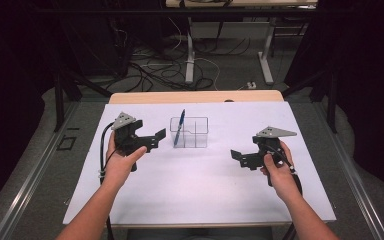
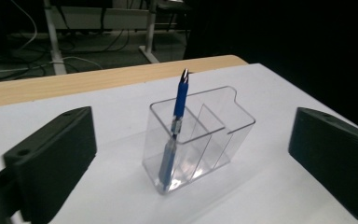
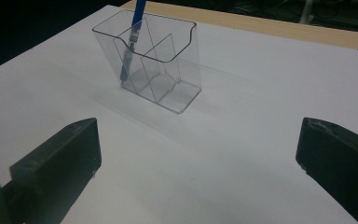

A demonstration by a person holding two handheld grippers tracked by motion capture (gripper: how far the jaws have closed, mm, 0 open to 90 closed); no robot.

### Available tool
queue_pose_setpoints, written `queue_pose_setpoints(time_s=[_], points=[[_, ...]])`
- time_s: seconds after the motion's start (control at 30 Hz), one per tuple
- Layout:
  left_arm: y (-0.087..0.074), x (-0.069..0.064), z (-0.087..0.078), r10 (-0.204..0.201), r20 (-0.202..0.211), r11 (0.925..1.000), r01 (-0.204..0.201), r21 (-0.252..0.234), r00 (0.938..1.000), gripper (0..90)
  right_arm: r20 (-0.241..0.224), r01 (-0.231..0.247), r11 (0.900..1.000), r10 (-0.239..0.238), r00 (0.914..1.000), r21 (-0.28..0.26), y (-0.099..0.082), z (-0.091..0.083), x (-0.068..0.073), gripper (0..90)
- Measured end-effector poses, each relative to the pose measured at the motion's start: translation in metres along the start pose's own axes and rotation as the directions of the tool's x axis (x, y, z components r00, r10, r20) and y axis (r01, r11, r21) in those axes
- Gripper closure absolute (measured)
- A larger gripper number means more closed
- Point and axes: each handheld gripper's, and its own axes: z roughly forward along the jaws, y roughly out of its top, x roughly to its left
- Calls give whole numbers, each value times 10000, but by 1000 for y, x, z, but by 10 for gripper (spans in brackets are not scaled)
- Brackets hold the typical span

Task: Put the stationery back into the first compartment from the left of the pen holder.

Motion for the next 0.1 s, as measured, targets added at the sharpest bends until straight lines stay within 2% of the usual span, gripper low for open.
queue_pose_setpoints(time_s=[0.1], points=[[-4,3,-5,215,-55,9997,-214,126,9998,1,37,-1,10000,1,10000,3,-1,0,-1,0]])
